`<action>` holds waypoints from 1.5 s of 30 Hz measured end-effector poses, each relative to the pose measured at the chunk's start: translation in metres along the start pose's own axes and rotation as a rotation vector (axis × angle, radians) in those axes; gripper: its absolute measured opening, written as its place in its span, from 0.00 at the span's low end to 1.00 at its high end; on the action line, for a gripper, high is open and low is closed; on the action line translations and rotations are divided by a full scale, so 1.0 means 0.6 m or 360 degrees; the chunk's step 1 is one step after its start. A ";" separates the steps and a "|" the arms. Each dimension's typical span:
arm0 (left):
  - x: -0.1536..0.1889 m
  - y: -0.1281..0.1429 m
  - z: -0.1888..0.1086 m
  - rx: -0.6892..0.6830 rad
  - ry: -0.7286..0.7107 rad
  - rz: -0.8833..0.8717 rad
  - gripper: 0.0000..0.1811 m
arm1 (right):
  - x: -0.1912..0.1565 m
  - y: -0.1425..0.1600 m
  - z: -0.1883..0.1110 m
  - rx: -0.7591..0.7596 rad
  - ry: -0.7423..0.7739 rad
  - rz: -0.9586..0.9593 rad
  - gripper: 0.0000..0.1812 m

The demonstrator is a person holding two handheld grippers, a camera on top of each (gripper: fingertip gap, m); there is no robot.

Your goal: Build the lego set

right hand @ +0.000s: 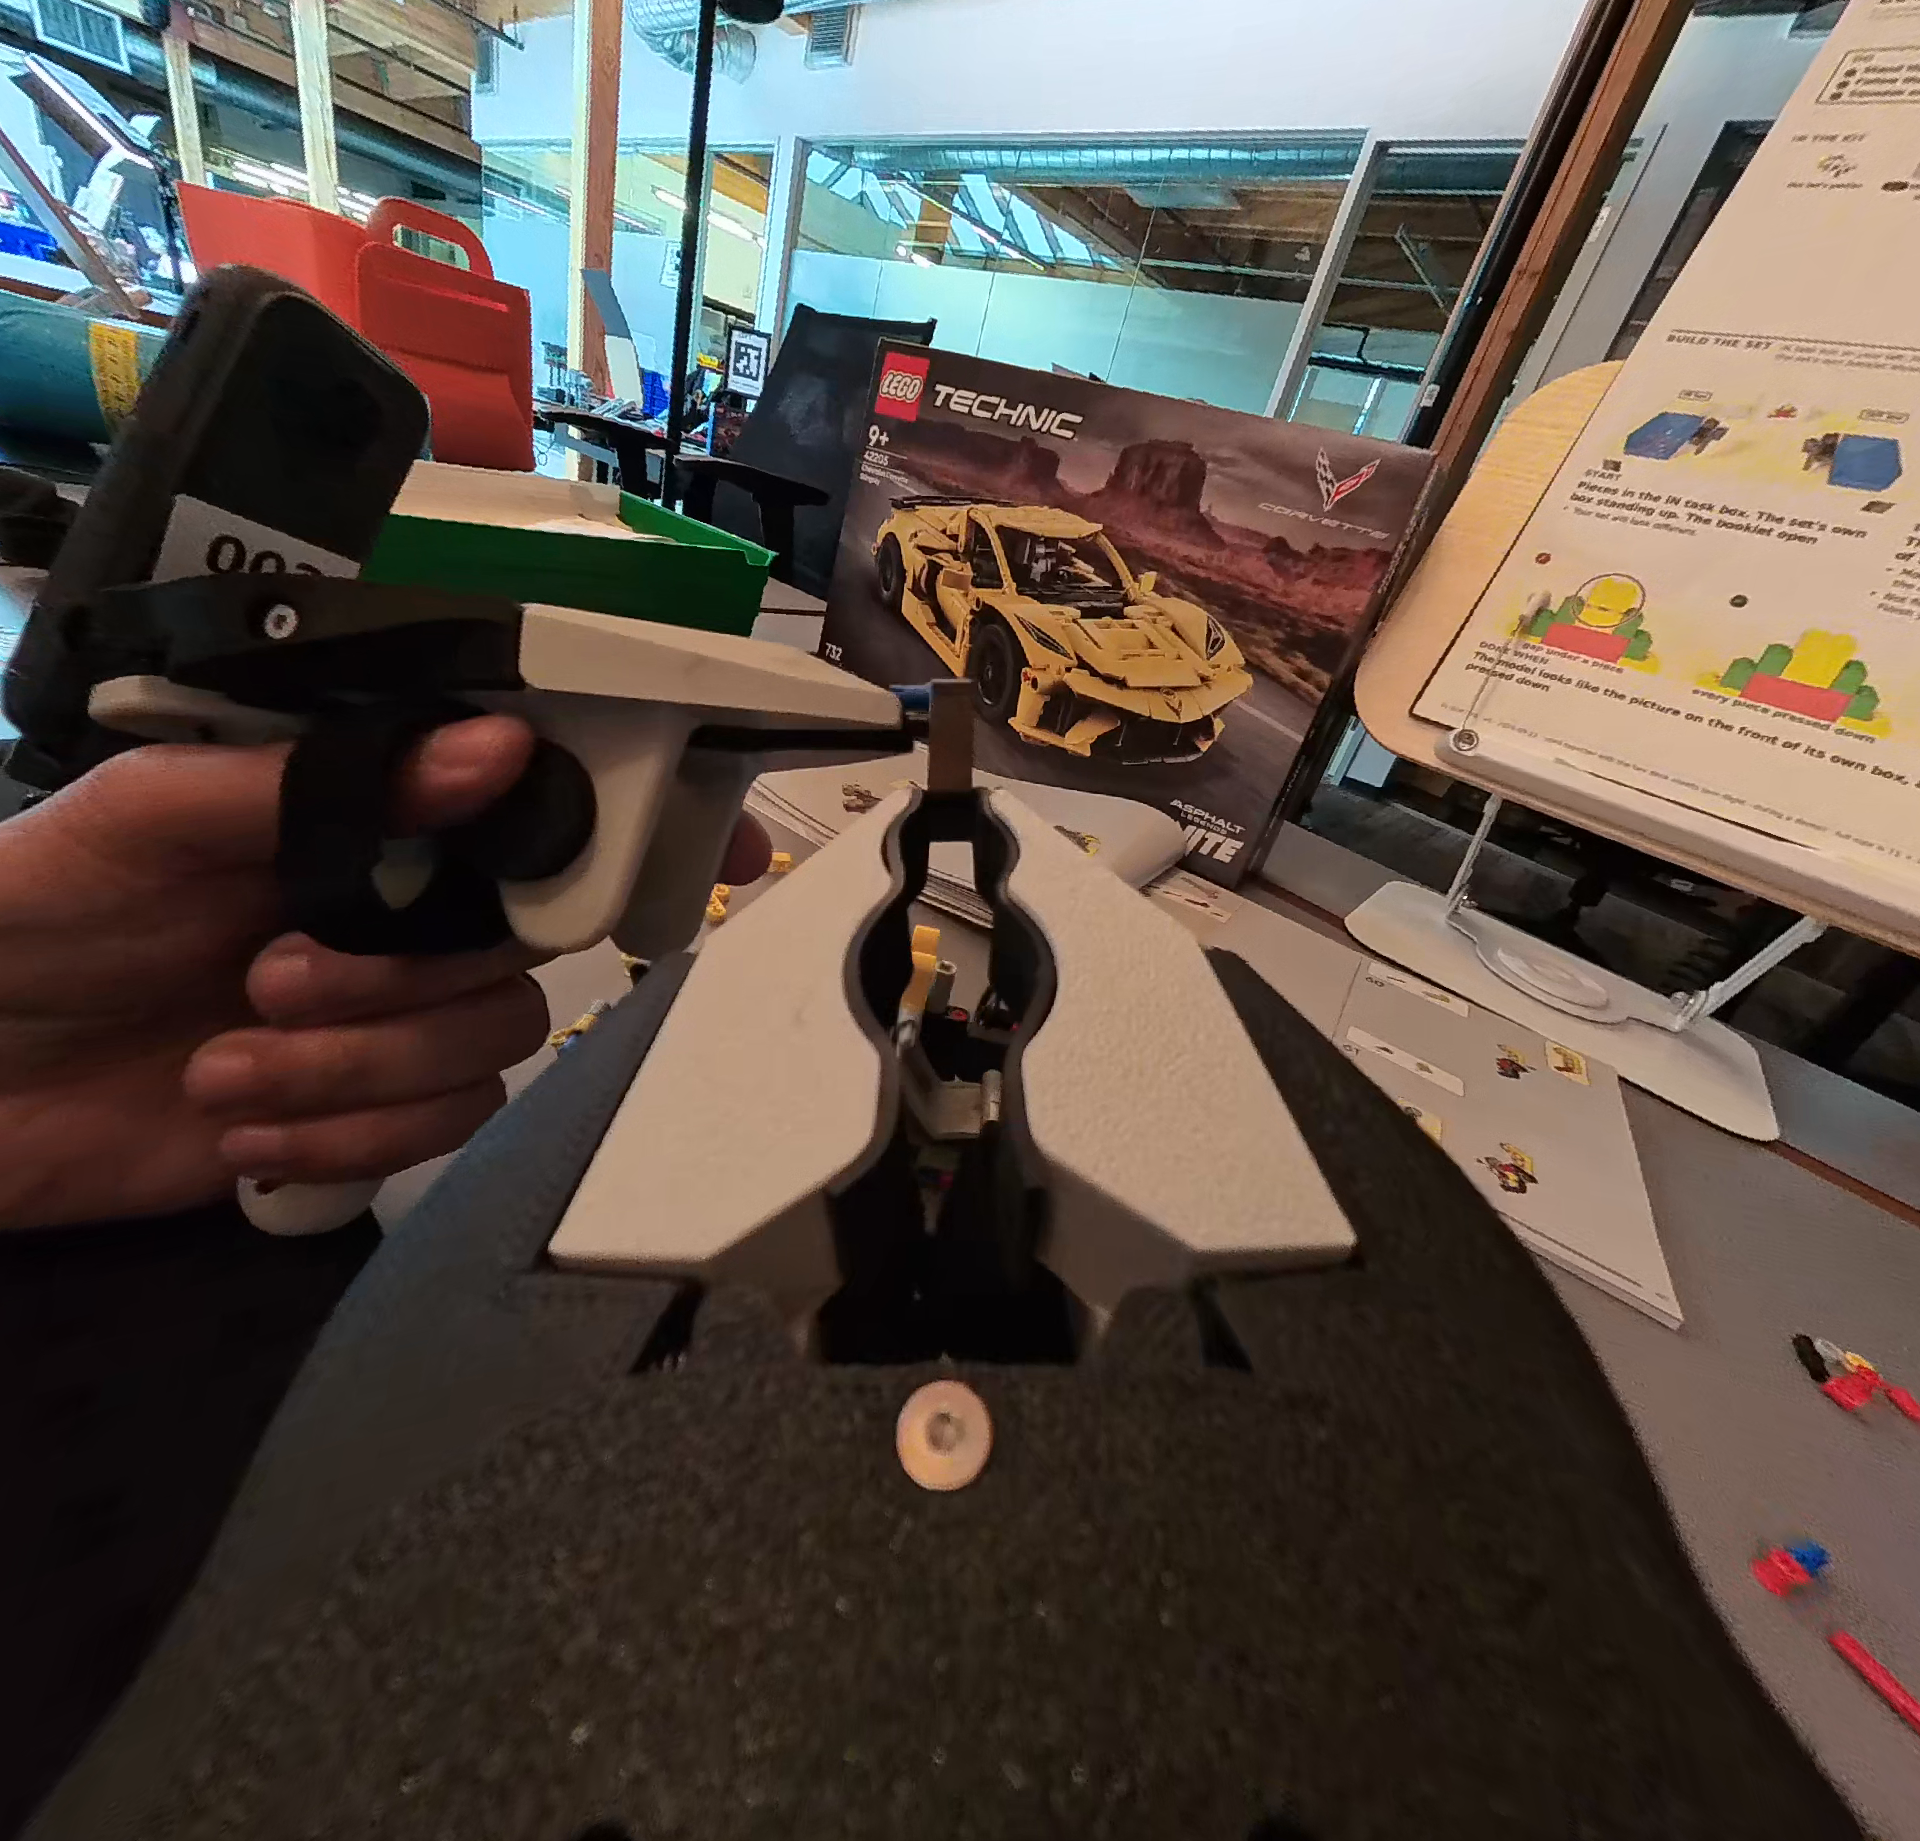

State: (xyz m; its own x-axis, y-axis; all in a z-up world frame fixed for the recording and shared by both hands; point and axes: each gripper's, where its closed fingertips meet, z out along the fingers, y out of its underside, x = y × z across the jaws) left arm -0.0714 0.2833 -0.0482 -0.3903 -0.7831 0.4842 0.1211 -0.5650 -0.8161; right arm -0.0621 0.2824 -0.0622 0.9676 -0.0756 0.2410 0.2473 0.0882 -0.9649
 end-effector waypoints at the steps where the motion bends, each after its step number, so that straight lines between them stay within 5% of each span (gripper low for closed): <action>1: 0.000 0.001 0.000 0.0000 0.0005 -0.0007 0.03 | 0.000 0.000 0.000 0.0000 0.0003 -0.0001 0.04; 27: 0.005 -0.011 -0.004 0.0157 0.0302 -0.0623 0.03 | -0.007 -0.013 -0.002 -0.0033 0.0155 -0.0429 0.04; 35: 0.002 -0.008 -0.001 0.0160 0.0123 -0.0366 0.03 | -0.008 -0.009 -0.001 -0.0084 0.0199 -0.0516 0.04; 45: 0.003 -0.013 -0.002 0.0208 0.0301 -0.0669 0.03 | -0.010 -0.012 0.002 -0.0049 0.0176 -0.0475 0.05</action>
State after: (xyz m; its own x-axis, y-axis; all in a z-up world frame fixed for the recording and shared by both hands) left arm -0.0738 0.2867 -0.0413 -0.5879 -0.4253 0.6881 0.0262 -0.8602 -0.5093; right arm -0.0698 0.2832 -0.0567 0.8406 -0.2015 0.5029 0.5161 0.0160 -0.8564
